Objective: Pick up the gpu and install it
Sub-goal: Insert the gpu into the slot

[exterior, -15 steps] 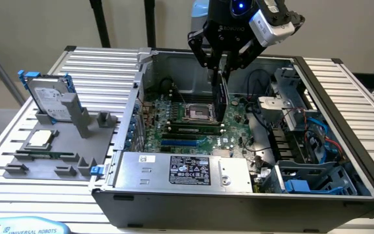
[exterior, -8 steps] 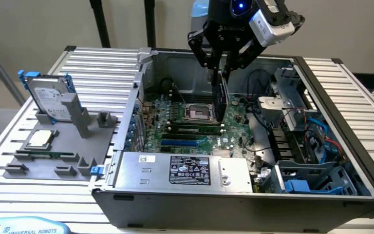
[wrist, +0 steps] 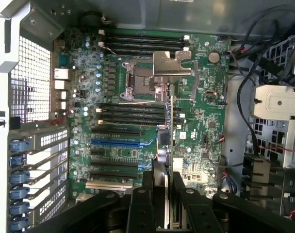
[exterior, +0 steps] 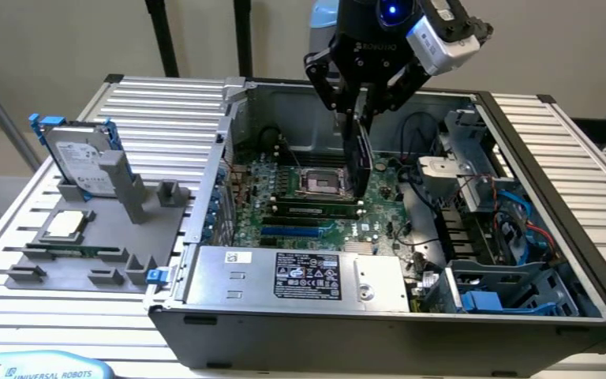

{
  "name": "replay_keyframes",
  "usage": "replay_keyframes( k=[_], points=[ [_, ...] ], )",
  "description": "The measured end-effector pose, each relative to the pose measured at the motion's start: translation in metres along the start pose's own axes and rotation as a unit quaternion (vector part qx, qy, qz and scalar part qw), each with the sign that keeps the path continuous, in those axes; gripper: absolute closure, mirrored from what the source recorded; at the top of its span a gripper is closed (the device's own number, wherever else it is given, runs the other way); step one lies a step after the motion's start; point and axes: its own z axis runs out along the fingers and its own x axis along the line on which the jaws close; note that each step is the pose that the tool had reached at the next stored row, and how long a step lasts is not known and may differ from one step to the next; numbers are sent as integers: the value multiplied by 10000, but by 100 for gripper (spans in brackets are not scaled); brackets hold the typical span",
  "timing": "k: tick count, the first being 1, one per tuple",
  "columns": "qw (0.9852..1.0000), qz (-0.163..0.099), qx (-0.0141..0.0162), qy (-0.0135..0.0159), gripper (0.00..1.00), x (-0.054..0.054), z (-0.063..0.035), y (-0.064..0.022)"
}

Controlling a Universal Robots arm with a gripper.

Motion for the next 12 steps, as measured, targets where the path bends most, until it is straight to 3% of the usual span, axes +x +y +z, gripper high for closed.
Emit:
replay_keyframes(
  k=[6,12],
  points=[
    [9985,-545,-5,-4,73,0,23,0],
    [9941,-1088,-8,-10,73,1,79,1]
  ],
)
